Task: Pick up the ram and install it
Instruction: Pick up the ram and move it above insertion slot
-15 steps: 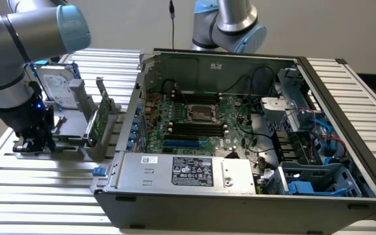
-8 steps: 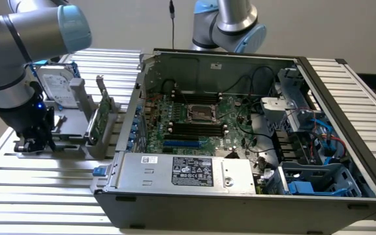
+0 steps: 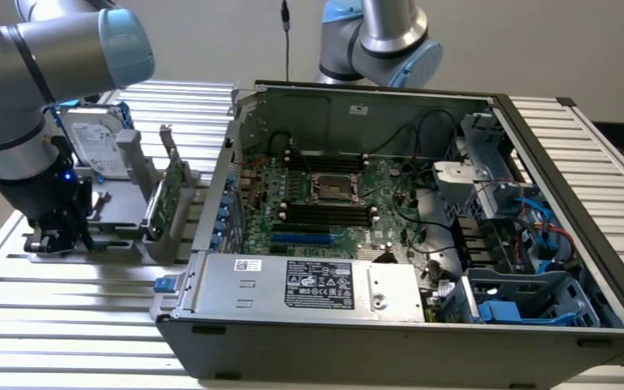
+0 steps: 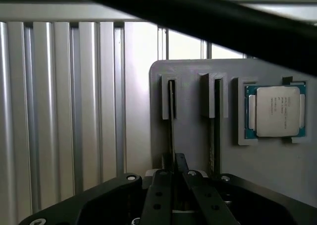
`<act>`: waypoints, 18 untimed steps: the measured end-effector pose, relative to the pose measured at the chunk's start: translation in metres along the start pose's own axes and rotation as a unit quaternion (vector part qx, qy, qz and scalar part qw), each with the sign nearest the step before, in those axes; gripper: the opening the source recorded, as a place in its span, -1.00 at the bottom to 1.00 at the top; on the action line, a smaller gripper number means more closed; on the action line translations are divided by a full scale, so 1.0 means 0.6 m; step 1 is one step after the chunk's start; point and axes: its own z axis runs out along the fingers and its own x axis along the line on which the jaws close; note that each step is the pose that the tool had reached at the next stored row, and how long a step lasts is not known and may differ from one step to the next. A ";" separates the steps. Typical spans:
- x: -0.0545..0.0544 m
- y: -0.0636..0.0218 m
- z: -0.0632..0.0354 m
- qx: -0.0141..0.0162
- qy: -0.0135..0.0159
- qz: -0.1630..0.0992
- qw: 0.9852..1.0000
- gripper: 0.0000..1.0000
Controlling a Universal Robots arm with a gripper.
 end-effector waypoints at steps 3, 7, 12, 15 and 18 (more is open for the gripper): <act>0.000 -0.001 0.000 -0.001 0.000 0.008 1.000 -0.73; 0.000 -0.001 0.000 -0.002 0.000 0.017 1.000 -0.73; 0.000 -0.001 -0.002 -0.003 0.000 0.018 1.000 -0.73; 0.000 -0.001 -0.007 -0.004 0.000 0.018 1.000 -0.73; 0.000 -0.001 -0.014 -0.005 0.000 0.018 1.000 -0.73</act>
